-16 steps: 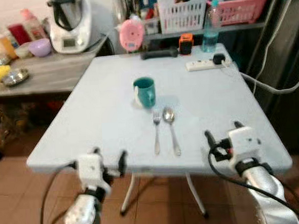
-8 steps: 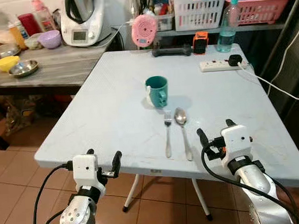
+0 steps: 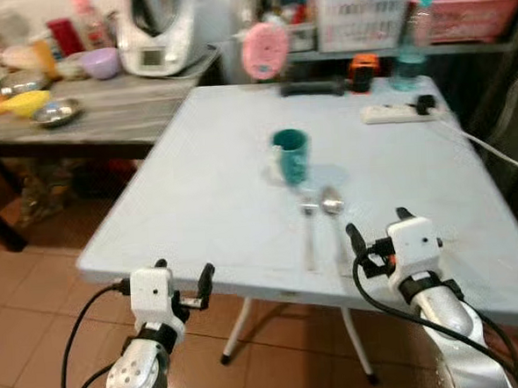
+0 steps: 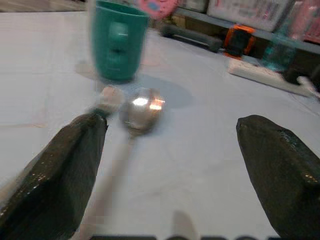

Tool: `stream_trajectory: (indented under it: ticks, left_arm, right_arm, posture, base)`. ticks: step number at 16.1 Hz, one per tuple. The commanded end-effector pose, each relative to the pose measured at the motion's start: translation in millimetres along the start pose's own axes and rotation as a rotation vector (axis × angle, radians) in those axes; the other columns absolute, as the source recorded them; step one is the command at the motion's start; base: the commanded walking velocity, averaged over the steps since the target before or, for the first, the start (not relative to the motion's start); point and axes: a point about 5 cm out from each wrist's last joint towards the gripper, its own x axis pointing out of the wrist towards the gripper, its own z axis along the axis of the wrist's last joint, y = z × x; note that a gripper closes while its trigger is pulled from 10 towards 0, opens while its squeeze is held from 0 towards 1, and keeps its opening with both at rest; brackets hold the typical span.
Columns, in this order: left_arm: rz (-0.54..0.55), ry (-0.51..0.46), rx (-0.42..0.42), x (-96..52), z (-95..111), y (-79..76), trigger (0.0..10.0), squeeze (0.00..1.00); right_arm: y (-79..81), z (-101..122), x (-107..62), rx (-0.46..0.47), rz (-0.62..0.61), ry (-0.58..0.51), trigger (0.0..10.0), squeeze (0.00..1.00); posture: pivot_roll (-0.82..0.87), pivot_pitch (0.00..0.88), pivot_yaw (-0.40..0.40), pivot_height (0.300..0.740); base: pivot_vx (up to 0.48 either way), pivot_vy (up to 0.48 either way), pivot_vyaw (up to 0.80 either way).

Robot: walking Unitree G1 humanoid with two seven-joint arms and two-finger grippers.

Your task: Setting the table

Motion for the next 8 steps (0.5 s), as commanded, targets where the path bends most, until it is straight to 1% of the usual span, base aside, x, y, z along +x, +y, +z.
stream_trajectory:
  ticks: [1,6,8]
  left_arm:
    - [0.016,0.008,0.021,-0.4,1.2,5.6,10.0,0.0]
    - [0.016,0.009,0.022,-0.3,0.6,6.3,10.0,0.0]
    - [0.022,0.004,0.023,-0.3,0.7,6.9,10.0,0.0]
  right_arm:
    - [3.5,1.9,0.7,0.01,0.001,-0.012,10.0,0.0]
    - [3.9,2.3,1.5,0.01,0.0,-0.015,10.0,0.0]
    - [3.8,2.3,1.7,0.011,-0.003,-0.015,10.0,0.0]
  posture:
    - [-0.15,0.032,0.08,0.74]
    - [-0.15,0.03,0.082,0.74]
    - [-0.15,0.03,0.081,0.74]
  base:
    - [0.0,0.409,0.0]
    - [0.0,0.394,0.0]
    - [0.0,0.0,0.0]
